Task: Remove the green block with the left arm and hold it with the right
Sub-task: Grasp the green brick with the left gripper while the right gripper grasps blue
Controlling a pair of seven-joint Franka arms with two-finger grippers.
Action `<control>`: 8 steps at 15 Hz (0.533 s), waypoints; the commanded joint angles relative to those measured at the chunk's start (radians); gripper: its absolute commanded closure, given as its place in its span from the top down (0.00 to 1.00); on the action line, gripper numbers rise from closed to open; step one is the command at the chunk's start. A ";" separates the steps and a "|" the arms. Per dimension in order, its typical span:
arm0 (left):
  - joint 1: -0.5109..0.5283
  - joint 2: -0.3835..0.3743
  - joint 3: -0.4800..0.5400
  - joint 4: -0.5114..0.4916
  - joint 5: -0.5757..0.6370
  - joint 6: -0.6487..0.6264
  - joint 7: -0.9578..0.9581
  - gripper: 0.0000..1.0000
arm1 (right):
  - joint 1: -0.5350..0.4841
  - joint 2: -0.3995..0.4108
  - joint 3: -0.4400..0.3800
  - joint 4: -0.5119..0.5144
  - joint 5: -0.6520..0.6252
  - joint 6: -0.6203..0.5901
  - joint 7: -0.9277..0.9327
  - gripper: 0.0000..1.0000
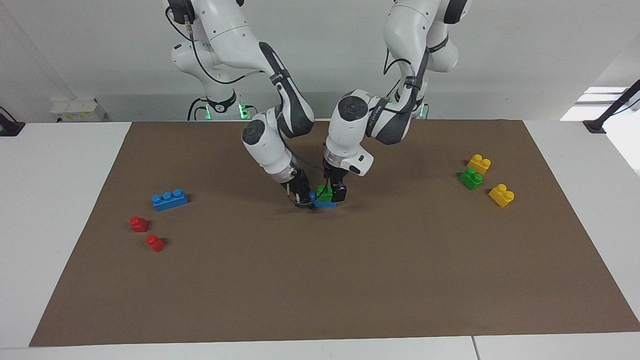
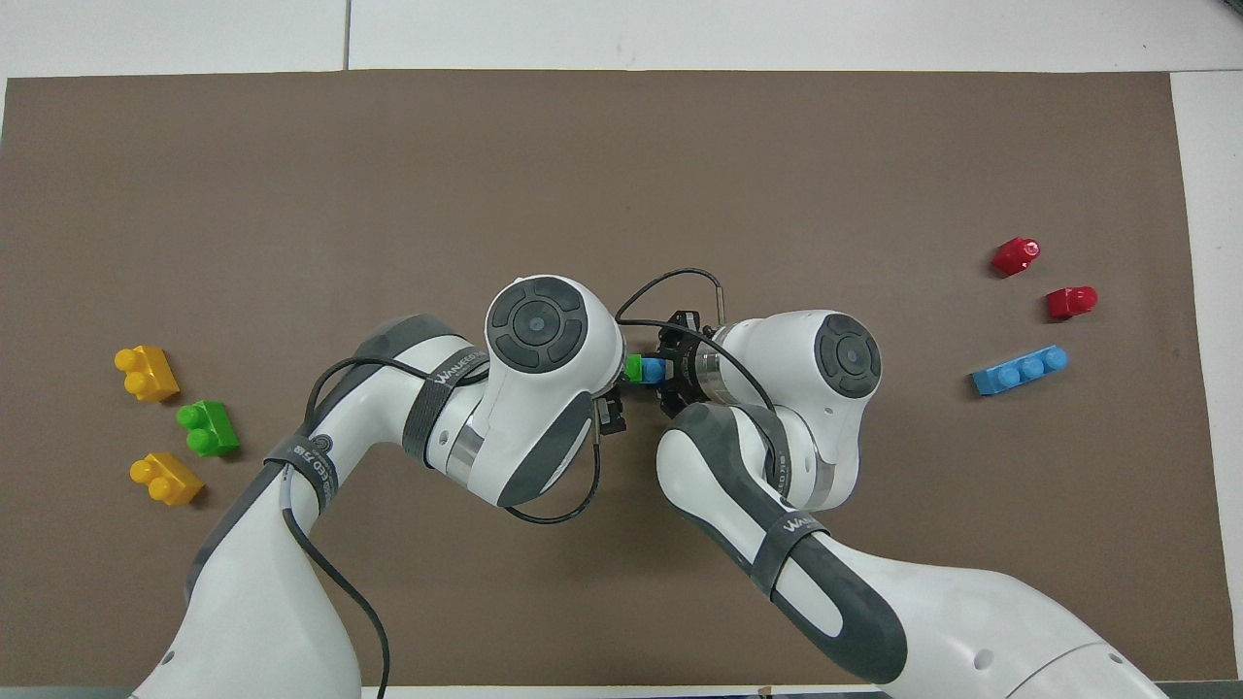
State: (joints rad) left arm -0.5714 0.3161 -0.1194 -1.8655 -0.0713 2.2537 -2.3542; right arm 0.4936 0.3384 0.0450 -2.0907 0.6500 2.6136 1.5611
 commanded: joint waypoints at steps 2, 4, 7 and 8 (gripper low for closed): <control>-0.016 0.017 0.015 -0.012 -0.001 0.024 -0.016 1.00 | 0.003 -0.004 0.003 -0.017 0.028 0.043 -0.062 0.00; -0.016 0.017 0.017 -0.011 0.001 0.024 -0.016 1.00 | 0.006 -0.004 0.003 -0.026 0.028 0.060 -0.062 0.00; -0.016 0.017 0.017 -0.011 0.002 0.018 -0.016 1.00 | 0.006 -0.004 0.003 -0.028 0.028 0.062 -0.062 0.00; -0.016 0.017 0.017 -0.009 0.002 0.012 -0.014 1.00 | 0.008 -0.004 0.003 -0.029 0.028 0.062 -0.064 0.00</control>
State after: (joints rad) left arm -0.5714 0.3321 -0.1175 -1.8694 -0.0713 2.2583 -2.3547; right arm 0.4948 0.3378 0.0474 -2.0958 0.6500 2.6368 1.5342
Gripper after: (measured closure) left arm 0.000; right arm 0.656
